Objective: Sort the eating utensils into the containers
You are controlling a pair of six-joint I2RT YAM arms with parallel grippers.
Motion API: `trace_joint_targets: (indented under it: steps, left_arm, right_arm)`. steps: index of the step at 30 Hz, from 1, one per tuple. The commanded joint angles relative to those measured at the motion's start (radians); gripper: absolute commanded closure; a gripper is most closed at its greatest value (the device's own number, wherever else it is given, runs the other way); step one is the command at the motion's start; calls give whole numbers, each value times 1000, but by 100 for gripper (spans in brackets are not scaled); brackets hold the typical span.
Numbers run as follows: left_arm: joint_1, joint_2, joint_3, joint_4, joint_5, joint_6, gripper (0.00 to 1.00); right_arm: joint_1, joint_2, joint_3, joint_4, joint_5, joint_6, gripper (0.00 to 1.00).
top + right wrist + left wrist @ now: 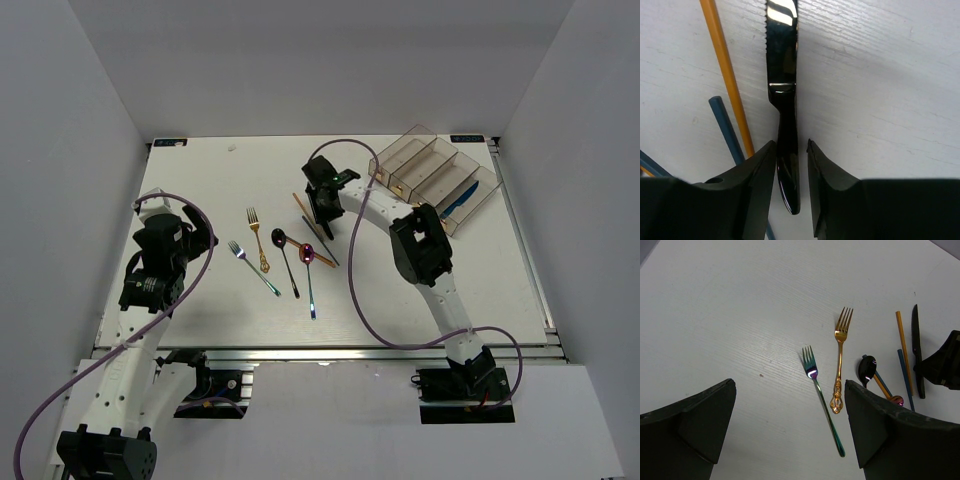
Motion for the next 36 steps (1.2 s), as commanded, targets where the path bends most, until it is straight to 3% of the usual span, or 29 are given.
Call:
trace_joint_targets:
  steps: [1,6,9,10,15,20,26,36]
  left_arm:
    - [-3,-17,1,2,-3,5,2]
    - [-3,-17,1,2,-3,5,2]
    - [-3,-18,-1,2,1,5,2]
    - [-3,-18,-1,2,2,5,2]
    - [-3,-20,-1,0,-1,5,2]
    - [-3,-23,-2,2,1,5,2]
    - [-3,-21,1,2,2,6,2]
    - [-3,-17,-1,2,5,6,2]
  right_arm:
    - [-20,36,1,-111,47,-37,64]
    - [-66,41,-114,-191,18,-80,73]
    - [-86,7,-192,-171,-11,-121,87]
    - [-89,1,-214,-179,-2,-131,98]
    - [-89,-71,-330,-210,38,-152,100]
    - [-89,-254,-595,-171,1,-146,100]
    - [-92,-219,-605,-183,-34,-183,76]
    - [-95,-182,-647,-130,-82,-188,63]
